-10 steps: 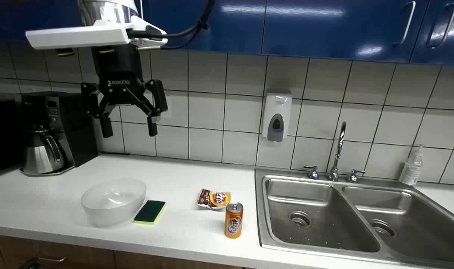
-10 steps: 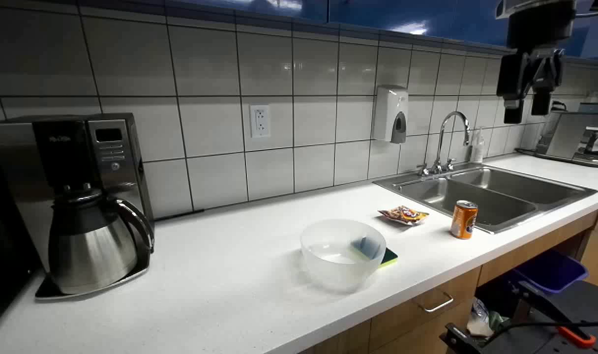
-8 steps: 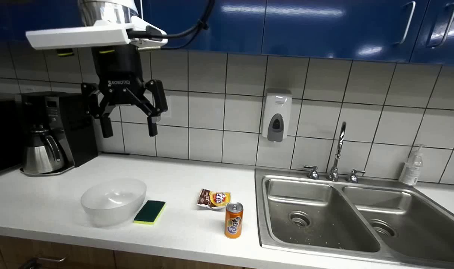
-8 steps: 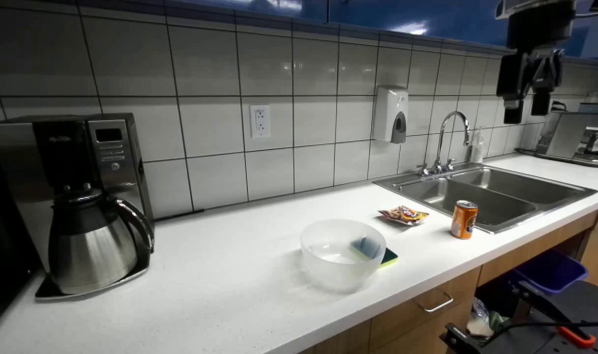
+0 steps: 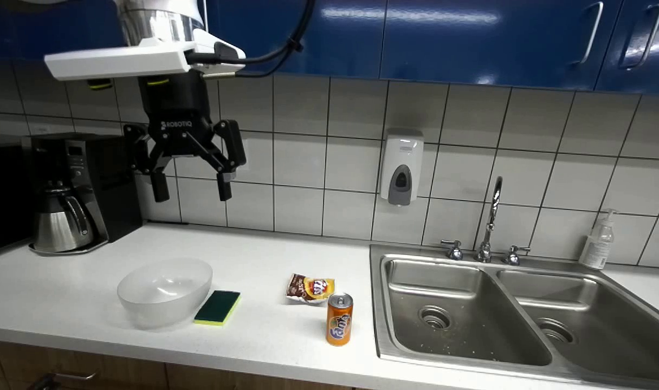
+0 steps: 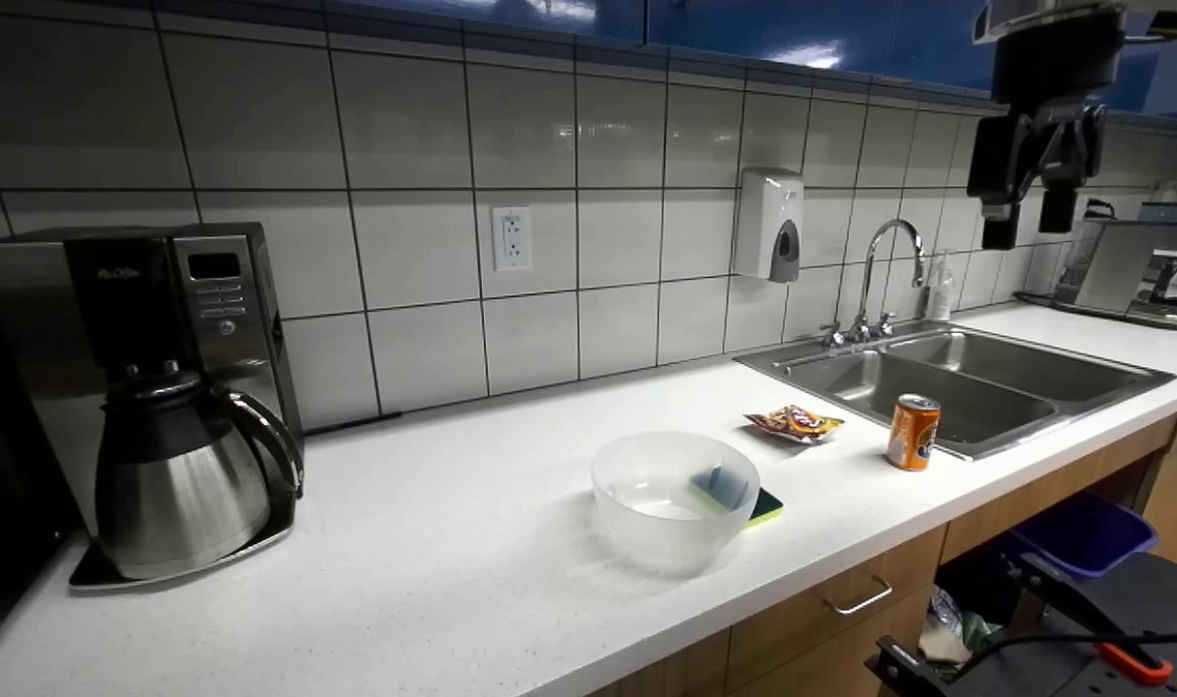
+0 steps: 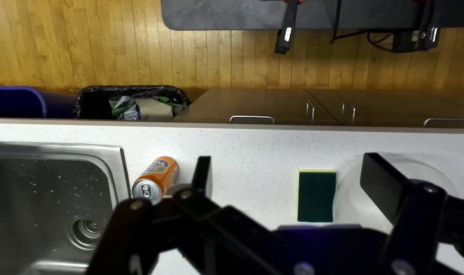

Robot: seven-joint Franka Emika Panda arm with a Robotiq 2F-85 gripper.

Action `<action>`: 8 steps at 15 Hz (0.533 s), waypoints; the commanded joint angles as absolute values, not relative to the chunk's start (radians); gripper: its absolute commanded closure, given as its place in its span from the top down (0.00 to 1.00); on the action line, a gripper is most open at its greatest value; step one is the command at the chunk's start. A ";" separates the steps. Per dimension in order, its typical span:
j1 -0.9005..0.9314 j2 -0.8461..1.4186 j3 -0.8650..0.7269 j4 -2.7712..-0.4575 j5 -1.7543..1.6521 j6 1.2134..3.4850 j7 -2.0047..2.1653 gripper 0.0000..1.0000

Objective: Put the snack pack in the bowl

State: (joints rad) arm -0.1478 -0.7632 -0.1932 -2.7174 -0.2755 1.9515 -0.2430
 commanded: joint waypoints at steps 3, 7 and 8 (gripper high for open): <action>-0.209 -0.725 -0.186 -2.767 -0.310 2.110 -0.137 1.00; -0.260 -0.637 -0.171 -2.780 -0.332 2.232 -0.056 1.00; -0.271 -0.608 -0.168 -2.775 -0.337 2.261 -0.033 1.00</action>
